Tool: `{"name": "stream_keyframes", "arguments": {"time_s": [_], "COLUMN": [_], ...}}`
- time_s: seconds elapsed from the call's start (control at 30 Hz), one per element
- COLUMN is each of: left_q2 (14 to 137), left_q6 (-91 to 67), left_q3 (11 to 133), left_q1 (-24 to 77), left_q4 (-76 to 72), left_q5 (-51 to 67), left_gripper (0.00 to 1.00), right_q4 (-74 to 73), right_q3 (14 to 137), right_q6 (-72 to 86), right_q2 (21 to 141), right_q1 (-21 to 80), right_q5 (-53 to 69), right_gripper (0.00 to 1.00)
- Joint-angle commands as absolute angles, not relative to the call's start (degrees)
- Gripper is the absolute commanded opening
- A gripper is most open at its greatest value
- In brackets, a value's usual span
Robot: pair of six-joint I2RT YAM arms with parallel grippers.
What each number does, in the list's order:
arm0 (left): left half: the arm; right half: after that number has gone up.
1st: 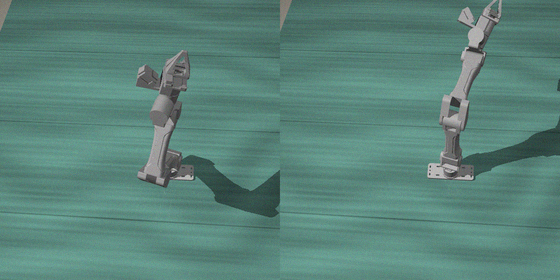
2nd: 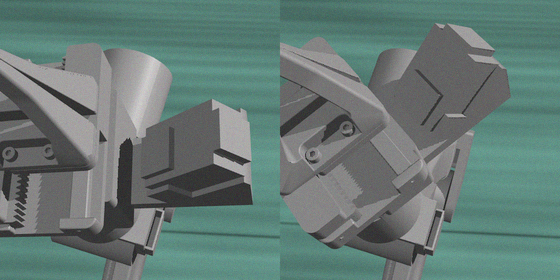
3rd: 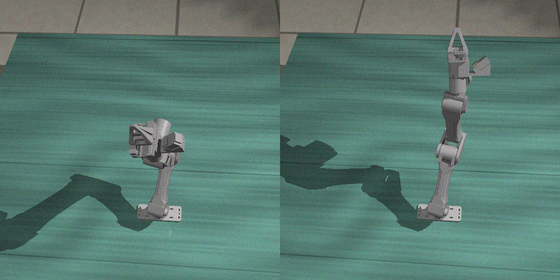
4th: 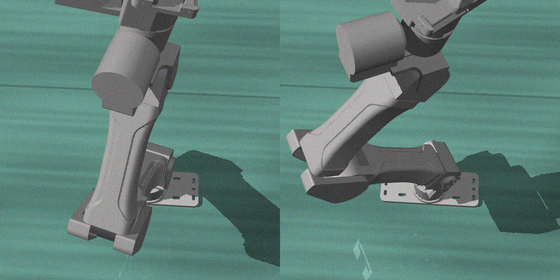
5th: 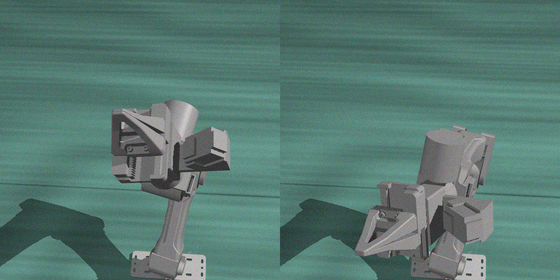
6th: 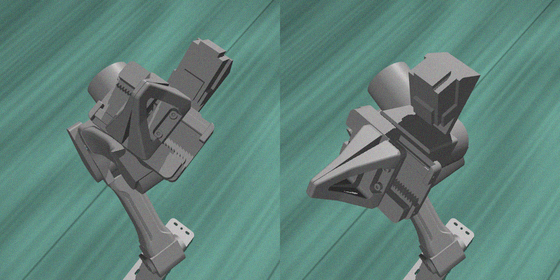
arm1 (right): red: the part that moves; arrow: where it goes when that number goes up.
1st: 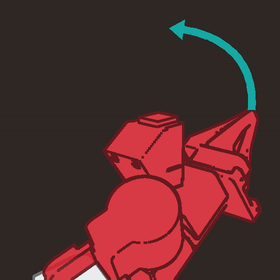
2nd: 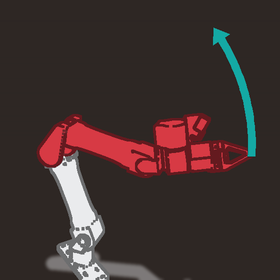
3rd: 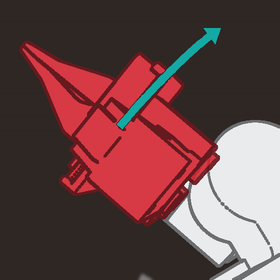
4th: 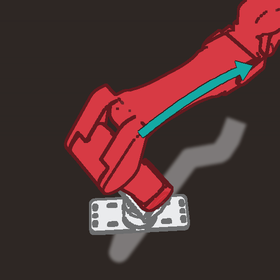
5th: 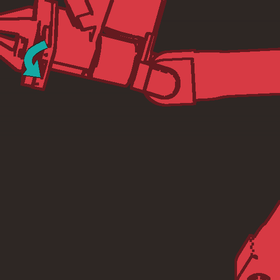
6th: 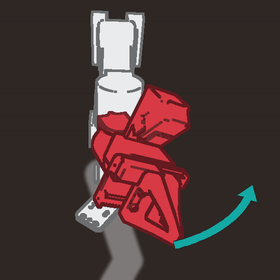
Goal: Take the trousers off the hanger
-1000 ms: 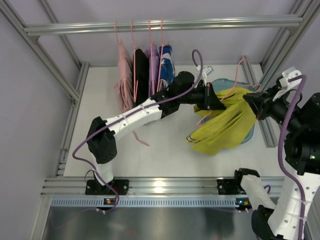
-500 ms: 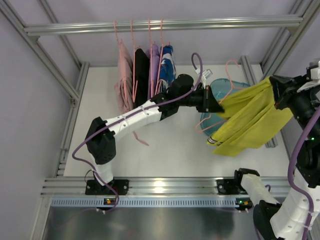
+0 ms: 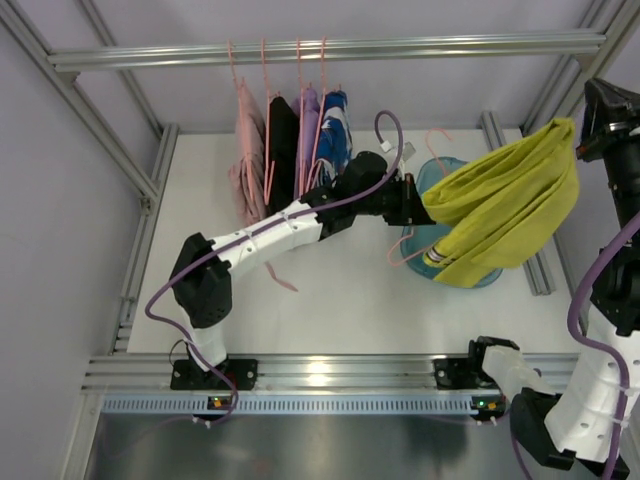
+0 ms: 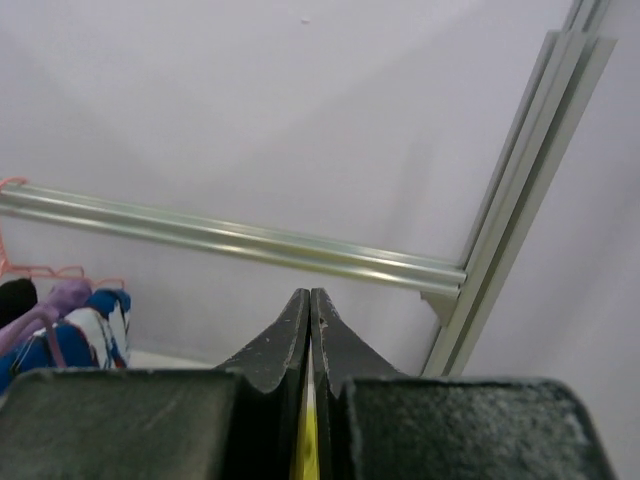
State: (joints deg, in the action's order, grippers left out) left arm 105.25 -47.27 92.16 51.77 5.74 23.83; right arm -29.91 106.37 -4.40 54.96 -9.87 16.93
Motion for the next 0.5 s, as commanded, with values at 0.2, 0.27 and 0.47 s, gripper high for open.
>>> {"name": "stream_keyframes", "arguments": {"time_s": [0.2, 0.27, 0.47], "left_q2": [94.58, 92.56, 90.62], "left_q6": [-37.28, -35.0, -30.24], "left_q3": [93.43, 94.13, 95.71], "left_q1": [51.5, 51.68, 51.94], "left_q4": [8.0, 8.17, 8.09], "left_q5": [9.68, 7.21, 3.87], "left_gripper": [0.0, 0.0, 0.0], "right_q4": [-8.36, -6.25, -10.01], "right_q3": [91.53, 87.39, 74.28], "right_q6": [-0.97, -0.44, -1.67], "right_q2": [53.88, 52.22, 50.28], "right_q1": [-9.49, -9.49, -9.49], "right_q5": [15.9, 16.87, 25.47], "right_gripper": [0.0, 0.0, 0.05]}}
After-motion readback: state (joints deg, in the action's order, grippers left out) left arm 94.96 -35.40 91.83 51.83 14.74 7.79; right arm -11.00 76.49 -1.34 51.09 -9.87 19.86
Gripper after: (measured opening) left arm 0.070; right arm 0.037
